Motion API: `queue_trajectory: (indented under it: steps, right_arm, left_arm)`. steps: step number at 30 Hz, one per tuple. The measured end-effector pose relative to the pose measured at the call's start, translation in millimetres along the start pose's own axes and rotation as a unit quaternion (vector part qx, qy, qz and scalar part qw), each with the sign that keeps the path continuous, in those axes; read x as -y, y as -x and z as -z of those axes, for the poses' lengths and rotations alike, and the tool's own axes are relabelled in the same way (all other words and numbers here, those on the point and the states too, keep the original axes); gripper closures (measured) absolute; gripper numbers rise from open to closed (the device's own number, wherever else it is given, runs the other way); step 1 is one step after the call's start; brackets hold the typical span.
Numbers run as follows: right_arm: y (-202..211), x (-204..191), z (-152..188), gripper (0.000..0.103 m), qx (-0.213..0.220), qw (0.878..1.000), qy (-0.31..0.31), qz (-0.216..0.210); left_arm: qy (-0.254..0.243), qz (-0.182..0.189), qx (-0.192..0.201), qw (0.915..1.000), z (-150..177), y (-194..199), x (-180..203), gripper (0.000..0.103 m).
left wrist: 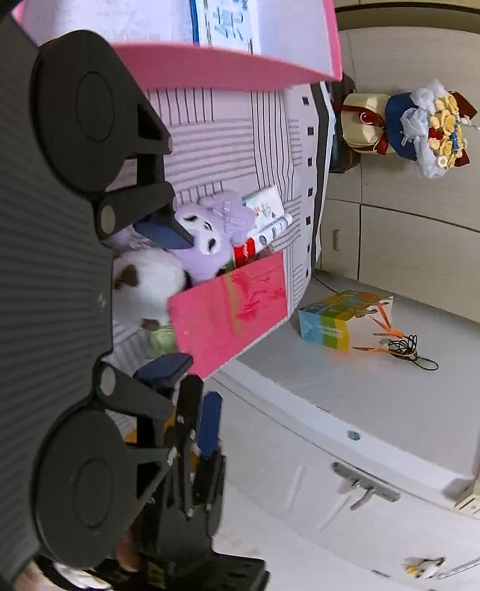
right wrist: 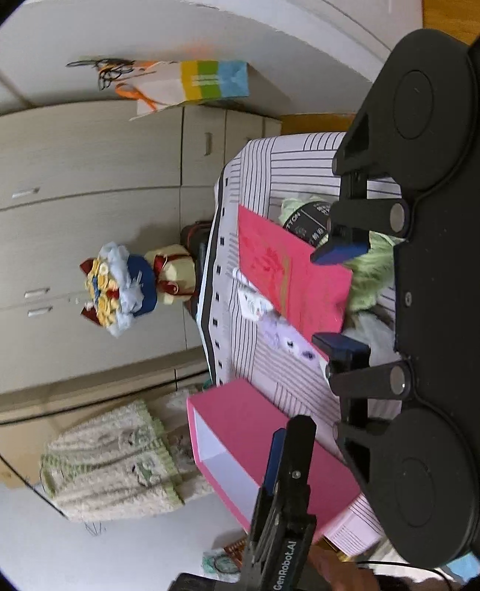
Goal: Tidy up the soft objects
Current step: 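Grasp the red envelope with the left gripper and lift it, then carry the red envelope with the left gripper into the pink box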
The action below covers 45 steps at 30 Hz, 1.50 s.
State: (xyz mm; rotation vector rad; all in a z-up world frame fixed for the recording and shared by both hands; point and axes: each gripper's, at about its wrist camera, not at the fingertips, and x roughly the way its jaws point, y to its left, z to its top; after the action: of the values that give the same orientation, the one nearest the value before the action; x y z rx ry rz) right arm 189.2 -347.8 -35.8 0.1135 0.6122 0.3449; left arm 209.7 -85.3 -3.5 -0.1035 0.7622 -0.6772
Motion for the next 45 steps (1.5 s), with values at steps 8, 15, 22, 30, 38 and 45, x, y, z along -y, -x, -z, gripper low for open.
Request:
queue_trajectory:
  steps: [8, 15, 22, 30, 38, 45]
  right_arm:
    - [-29.3, 22.2, -3.3, 0.070, -0.010, 0.998, -0.052, 0.026]
    - [-38.9, 34.7, 2.5, 0.068, -0.021, 0.996, -0.090, -0.001]
    - [-43.6, 39.3, 4.9, 0.066, -0.027, 0.992, -0.120, -0.008]
    - [-40.5, 37.9, 9.7, 0.067, -0.001, 0.990, -0.142, -0.002]
    - [-29.2, 39.5, 7.7, 0.065, 0.009, 0.985, -0.171, -0.010]
    - [-13.4, 23.5, 2.3, 0.065, 0.013, 0.989, -0.147, -0.008]
  left_arm:
    - [0.027, 0.009, -0.024, 0.9993, -5.7, -52.9, -4.5, 0.057]
    - [0.070, 0.034, -0.040, 0.9961, -0.3, -77.5, -14.5, 0.067]
    - [0.113, 0.048, -0.025, 0.9922, 6.0, -78.5, -19.9, 0.078]
    - [0.127, 0.041, -0.009, 0.9910, 8.9, -73.8, -15.7, 0.081]
    - [0.118, 0.040, -0.003, 0.9922, 8.2, -56.8, -5.6, 0.081]
    - [0.106, 0.038, 0.008, 0.9936, 9.8, -35.0, 0.6, 0.082]
